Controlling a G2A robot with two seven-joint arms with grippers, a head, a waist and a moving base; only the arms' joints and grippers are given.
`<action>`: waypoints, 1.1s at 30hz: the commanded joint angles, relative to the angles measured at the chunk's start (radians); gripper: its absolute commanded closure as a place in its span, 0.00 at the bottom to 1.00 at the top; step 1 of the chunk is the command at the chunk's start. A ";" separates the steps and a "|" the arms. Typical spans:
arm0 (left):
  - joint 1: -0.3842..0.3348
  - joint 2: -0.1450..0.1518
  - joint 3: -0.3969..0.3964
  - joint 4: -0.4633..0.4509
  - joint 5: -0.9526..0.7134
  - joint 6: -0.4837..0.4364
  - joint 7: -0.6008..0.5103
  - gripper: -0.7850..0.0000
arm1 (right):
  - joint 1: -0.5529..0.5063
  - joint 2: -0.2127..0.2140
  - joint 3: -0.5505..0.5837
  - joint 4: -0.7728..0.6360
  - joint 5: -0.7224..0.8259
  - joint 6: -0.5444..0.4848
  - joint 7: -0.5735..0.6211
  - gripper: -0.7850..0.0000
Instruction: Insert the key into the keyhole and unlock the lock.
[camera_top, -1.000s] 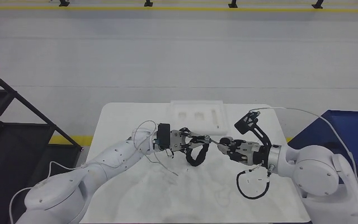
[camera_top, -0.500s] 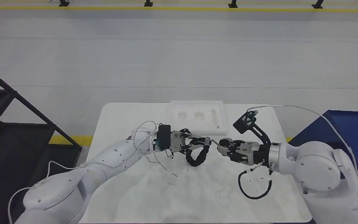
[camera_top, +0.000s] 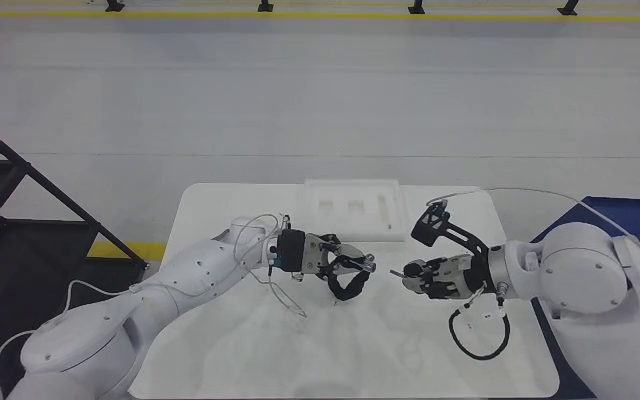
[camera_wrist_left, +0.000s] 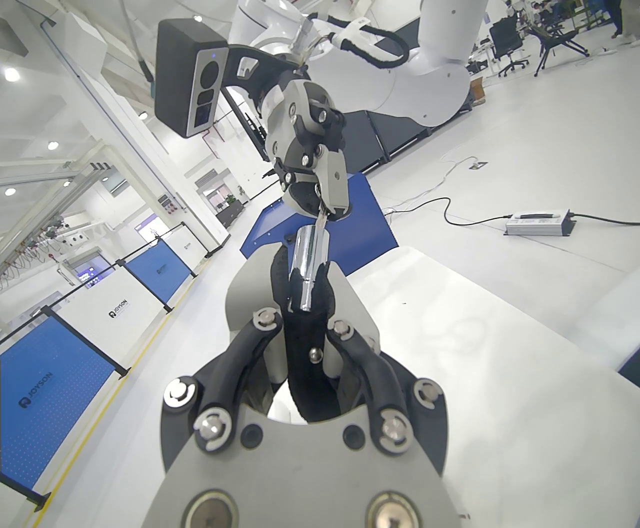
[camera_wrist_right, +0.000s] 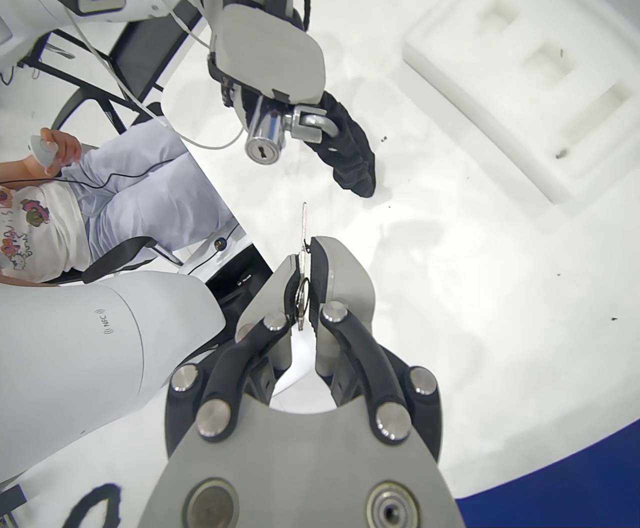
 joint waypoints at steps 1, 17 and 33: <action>0.000 0.006 0.000 -0.012 -0.008 -0.005 -0.005 1.00 | 0.015 0.000 -0.013 0.010 0.013 -0.006 -0.004 1.00; 0.030 0.010 -0.018 -0.042 -0.013 -0.007 -0.062 1.00 | -0.005 0.003 -0.020 -0.009 -0.011 -0.007 -0.018 1.00; 0.026 0.016 0.000 0.024 0.069 0.099 0.098 1.00 | 0.027 0.026 -0.123 -0.183 -0.135 0.046 -0.002 1.00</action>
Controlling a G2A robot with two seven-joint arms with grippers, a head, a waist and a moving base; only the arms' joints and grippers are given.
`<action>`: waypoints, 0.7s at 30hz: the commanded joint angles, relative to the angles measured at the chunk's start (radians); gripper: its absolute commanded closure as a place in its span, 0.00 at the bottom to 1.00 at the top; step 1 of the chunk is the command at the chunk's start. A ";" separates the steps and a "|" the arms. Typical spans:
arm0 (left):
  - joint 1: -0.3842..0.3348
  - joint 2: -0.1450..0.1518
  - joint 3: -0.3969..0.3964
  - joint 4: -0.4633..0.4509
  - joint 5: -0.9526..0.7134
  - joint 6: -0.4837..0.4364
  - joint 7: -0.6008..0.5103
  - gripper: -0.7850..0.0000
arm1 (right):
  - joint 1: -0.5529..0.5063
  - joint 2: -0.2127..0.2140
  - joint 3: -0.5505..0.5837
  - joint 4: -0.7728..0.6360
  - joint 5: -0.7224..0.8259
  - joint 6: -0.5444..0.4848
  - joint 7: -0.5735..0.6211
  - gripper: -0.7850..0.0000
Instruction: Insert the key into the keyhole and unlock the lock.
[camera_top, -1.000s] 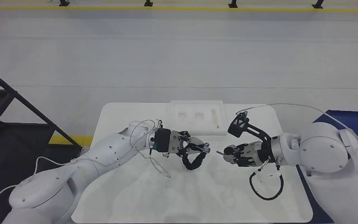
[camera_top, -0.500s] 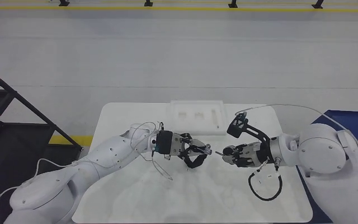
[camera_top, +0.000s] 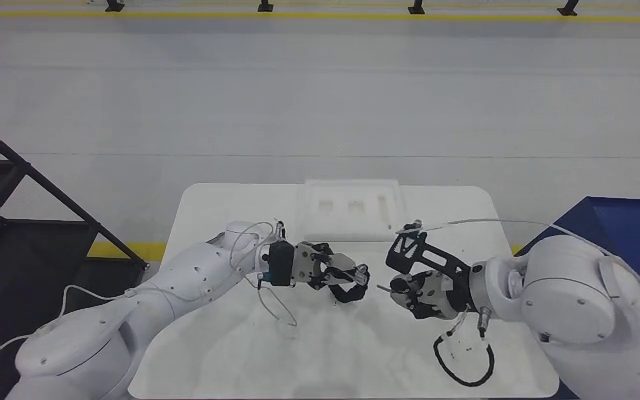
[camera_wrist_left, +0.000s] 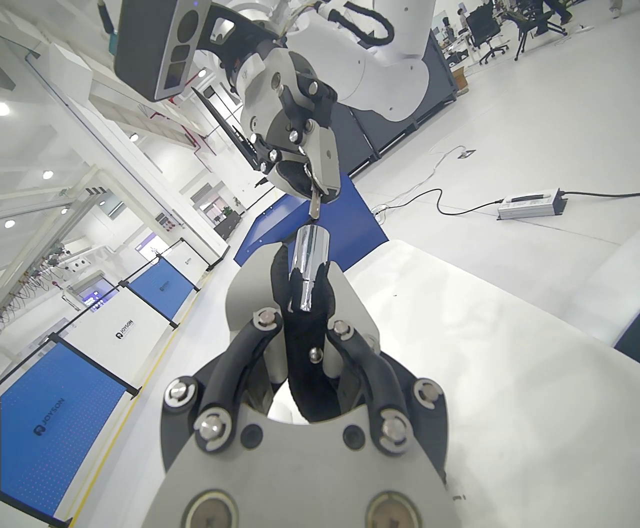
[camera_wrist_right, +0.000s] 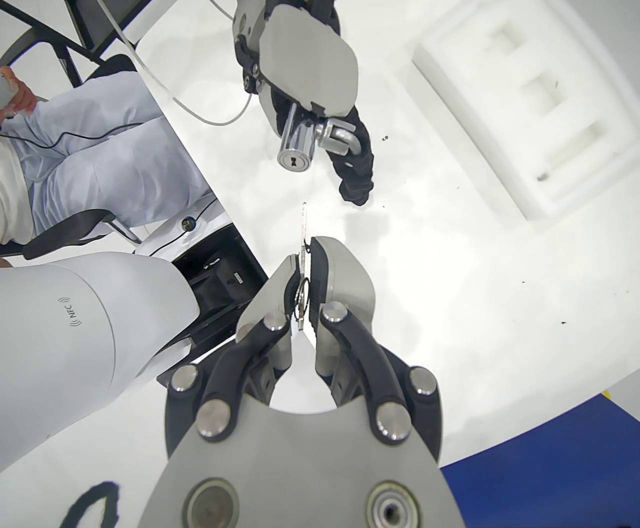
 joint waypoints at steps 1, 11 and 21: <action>0.002 0.001 -0.001 0.004 -0.006 0.005 0.005 1.00 | 0.006 0.000 -0.018 -0.010 -0.014 0.009 0.001 1.00; 0.006 0.004 -0.001 0.002 -0.015 0.004 0.004 1.00 | 0.038 -0.005 -0.107 -0.064 -0.123 0.064 -0.047 1.00; 0.009 0.006 -0.001 0.004 -0.011 0.002 0.002 1.00 | 0.066 -0.007 -0.152 -0.084 -0.222 0.114 -0.053 1.00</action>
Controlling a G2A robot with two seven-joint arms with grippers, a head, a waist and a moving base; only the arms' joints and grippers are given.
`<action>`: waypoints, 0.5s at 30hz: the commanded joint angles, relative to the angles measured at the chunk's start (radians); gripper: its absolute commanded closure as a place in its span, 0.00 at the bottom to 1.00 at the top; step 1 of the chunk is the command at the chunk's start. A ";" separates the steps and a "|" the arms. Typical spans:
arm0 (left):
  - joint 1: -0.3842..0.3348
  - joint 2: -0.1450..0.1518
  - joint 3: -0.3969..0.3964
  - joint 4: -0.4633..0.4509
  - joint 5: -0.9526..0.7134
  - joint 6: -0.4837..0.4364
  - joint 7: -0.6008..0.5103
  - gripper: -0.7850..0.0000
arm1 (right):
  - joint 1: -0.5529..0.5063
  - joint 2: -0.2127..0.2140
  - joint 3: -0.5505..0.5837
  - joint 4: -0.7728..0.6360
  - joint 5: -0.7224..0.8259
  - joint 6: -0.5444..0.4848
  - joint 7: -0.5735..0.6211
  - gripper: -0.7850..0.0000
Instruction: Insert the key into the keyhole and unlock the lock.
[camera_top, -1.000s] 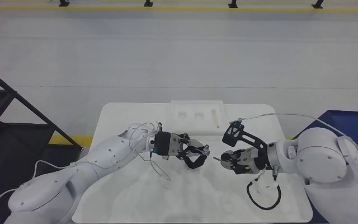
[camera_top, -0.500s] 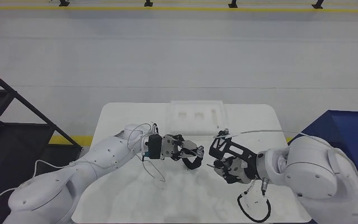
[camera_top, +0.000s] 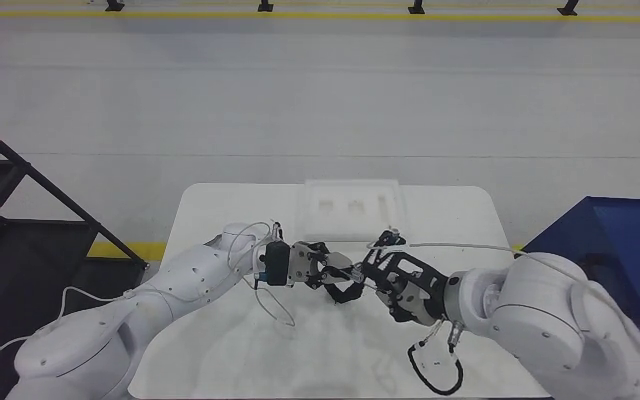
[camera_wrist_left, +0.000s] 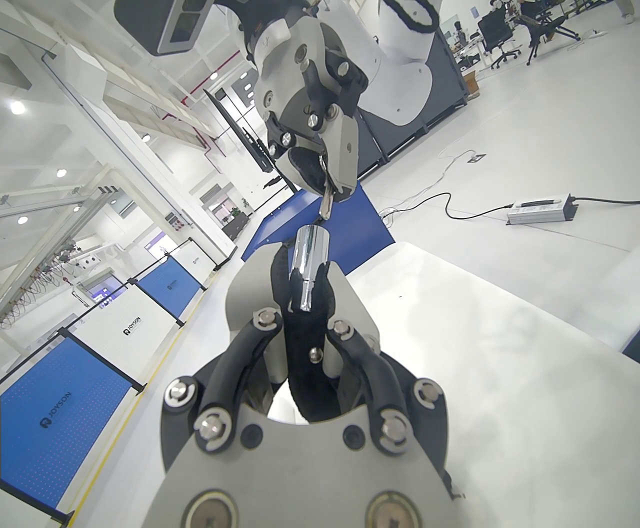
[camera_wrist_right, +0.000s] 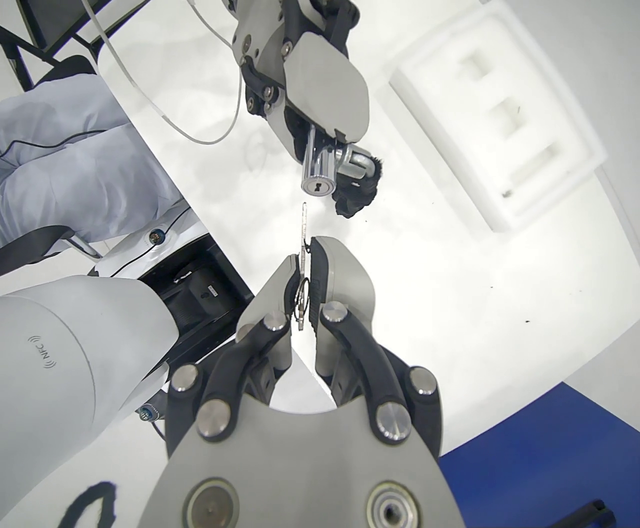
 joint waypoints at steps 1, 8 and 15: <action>0.000 0.000 0.000 -0.002 -0.001 0.001 0.001 1.00 | 0.004 0.000 -0.006 -0.002 -0.014 0.007 -0.001 1.00; 0.002 0.000 0.000 -0.009 -0.001 -0.005 -0.005 1.00 | 0.020 -0.003 -0.030 0.004 -0.036 0.022 0.006 1.00; 0.001 -0.002 0.000 -0.008 -0.001 -0.007 -0.007 1.00 | 0.034 -0.005 -0.049 0.015 -0.042 0.028 0.018 1.00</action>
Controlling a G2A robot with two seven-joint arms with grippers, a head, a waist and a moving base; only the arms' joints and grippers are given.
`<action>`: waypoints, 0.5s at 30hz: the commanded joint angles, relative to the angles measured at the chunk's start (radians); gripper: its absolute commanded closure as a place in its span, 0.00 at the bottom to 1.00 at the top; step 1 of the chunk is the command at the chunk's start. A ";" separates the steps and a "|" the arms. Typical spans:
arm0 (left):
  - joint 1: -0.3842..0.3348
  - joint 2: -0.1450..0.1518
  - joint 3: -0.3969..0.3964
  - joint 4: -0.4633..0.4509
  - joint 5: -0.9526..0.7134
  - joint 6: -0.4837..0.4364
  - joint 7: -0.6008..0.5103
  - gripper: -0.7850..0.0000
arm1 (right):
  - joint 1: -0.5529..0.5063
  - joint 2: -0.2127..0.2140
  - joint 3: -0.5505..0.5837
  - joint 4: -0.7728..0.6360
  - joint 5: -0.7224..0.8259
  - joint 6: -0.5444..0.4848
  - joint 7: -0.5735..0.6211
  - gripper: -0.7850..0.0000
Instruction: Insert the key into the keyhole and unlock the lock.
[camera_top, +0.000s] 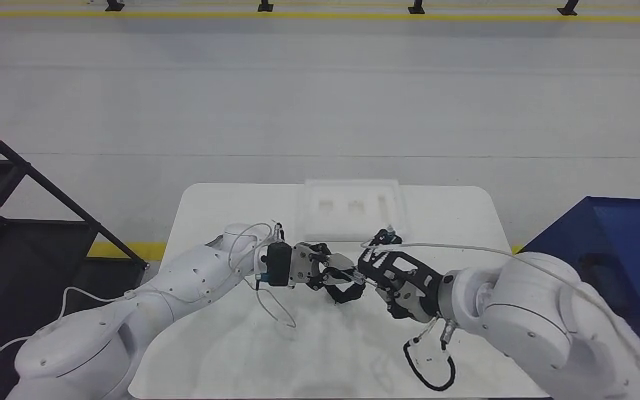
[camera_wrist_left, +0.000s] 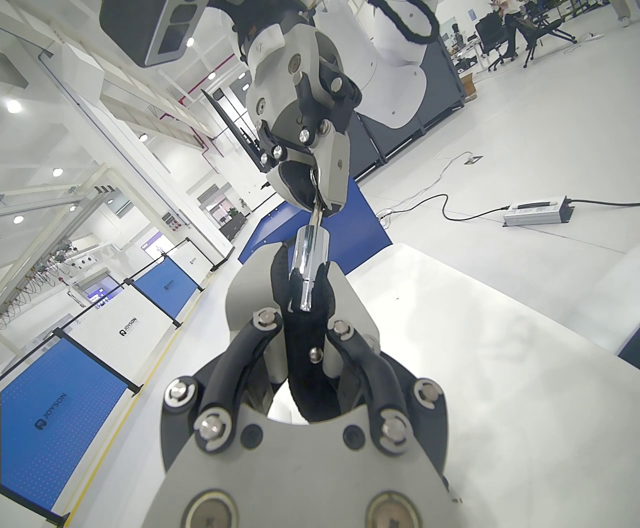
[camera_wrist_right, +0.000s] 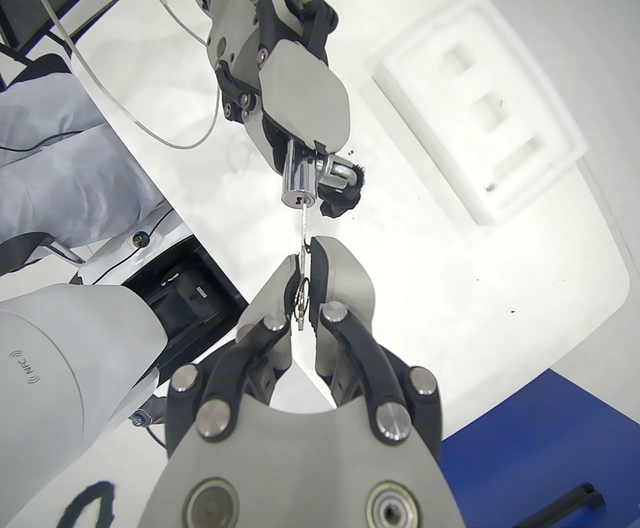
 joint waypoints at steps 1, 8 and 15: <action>0.000 0.000 0.000 0.002 -0.001 0.000 0.000 1.00 | 0.003 -0.001 -0.004 0.003 0.002 0.000 0.001 1.00; -0.001 -0.001 0.000 0.003 0.001 -0.001 -0.001 1.00 | 0.018 -0.003 -0.023 0.012 -0.001 -0.001 0.005 1.00; -0.001 -0.001 0.000 0.005 -0.001 -0.001 -0.001 1.00 | 0.034 -0.006 -0.043 0.015 -0.007 -0.002 0.015 1.00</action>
